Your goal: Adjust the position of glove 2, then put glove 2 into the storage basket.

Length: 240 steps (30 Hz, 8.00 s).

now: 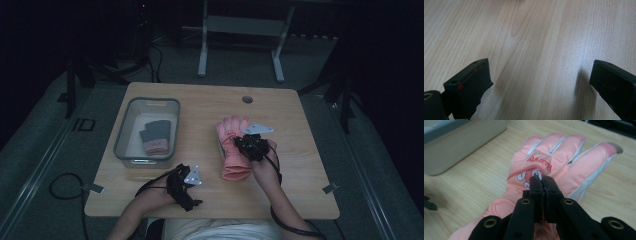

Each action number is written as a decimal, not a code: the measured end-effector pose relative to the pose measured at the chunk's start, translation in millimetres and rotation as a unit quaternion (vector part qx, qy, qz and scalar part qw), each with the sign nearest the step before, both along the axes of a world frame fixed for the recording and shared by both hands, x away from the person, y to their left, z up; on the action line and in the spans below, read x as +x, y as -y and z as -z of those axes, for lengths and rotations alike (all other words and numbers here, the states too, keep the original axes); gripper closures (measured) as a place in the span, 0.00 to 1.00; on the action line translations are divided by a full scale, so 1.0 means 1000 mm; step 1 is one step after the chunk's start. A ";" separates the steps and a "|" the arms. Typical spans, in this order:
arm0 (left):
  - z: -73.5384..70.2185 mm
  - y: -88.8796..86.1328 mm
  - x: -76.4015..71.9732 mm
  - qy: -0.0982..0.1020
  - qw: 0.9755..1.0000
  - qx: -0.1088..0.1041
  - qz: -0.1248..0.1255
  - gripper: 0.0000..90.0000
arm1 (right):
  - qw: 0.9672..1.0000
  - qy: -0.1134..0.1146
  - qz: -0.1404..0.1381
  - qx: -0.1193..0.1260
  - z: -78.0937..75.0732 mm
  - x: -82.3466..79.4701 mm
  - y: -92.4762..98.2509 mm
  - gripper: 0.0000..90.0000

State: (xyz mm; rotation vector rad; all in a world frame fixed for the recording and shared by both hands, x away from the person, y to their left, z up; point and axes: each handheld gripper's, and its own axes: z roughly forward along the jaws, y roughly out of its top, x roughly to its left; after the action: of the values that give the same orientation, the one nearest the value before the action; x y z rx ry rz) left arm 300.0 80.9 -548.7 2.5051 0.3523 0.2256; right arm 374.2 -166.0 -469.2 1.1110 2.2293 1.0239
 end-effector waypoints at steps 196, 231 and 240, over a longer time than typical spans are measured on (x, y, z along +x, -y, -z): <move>-0.081 -0.207 0.139 -0.202 0.888 -0.203 -0.360 0.85 | 0.984 -0.092 -0.127 0.080 0.002 0.091 -0.230 0.88; -0.073 -0.178 0.153 -0.118 0.875 -0.102 -0.458 0.34 | 0.988 -0.084 -0.082 0.095 -0.003 0.098 -0.208 0.60; -0.081 -0.177 0.151 -0.084 0.879 -0.098 -0.459 0.23 | 0.988 -0.077 -0.084 0.101 -0.010 0.098 -0.197 0.53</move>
State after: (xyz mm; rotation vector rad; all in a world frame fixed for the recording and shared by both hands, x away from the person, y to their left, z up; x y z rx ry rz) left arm 450.6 258.3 -467.6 1.9768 1.5418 0.3140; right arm 472.5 31.4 -459.5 1.1347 2.4169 1.2997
